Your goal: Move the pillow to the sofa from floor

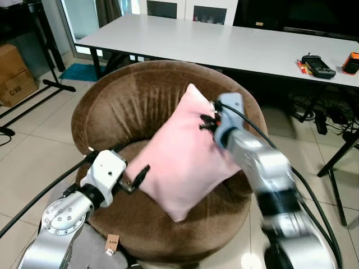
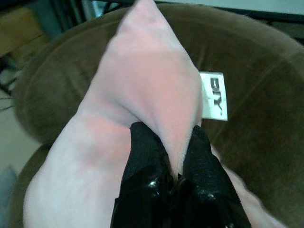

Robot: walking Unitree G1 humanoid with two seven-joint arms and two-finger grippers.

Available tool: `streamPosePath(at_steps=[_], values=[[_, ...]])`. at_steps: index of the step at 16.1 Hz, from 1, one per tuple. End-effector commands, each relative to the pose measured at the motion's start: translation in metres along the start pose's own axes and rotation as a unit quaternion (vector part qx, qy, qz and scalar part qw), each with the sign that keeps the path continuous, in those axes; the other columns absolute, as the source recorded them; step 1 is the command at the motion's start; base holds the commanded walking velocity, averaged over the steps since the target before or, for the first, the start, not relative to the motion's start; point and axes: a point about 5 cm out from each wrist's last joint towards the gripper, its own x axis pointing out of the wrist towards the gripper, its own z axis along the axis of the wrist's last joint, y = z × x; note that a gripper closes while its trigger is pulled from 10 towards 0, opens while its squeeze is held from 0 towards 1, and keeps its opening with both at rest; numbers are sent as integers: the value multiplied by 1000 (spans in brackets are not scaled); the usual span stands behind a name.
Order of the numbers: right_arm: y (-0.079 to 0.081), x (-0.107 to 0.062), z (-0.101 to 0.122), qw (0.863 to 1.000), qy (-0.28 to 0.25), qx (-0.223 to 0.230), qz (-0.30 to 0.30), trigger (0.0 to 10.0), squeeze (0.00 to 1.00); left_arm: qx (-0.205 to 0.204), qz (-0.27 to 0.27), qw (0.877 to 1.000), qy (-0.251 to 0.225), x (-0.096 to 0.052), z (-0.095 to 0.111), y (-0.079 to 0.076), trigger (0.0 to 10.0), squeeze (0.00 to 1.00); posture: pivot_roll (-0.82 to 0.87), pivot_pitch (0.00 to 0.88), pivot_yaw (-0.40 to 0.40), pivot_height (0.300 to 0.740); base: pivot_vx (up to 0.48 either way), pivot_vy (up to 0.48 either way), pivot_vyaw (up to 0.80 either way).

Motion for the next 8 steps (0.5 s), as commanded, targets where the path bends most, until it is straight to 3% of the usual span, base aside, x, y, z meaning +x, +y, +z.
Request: streamPosePath(at_steps=[1,5,6,7,8], values=[[-8,9,10,999,-24,21,-34,10000,0,2,-18,1000,3,-3,2,-3,10000,0,-33,0,-42,740,0,0,0],[-9,31,-3,995,2,46,-86,10000,0,5,-34,999,15,-10,0,-7,10000,0,-15,0,-41,740,0,0,0],[-8,34,-10,995,15,34,-93,10000,0,5,-35,999,17,-10,-1,-7,10000,0,-11,0,-43,740,0,0,0],[-8,36,-16,995,20,22,-98,10000,400,6,-35,999,19,-9,-1,-7,10000,0,-4,0,-47,740,0,0,0],[-5,37,-19,996,19,28,-87,10000,1000,6,-33,999,19,-9,-1,-6,10000,0,0,0,-50,740,0,0,0]])
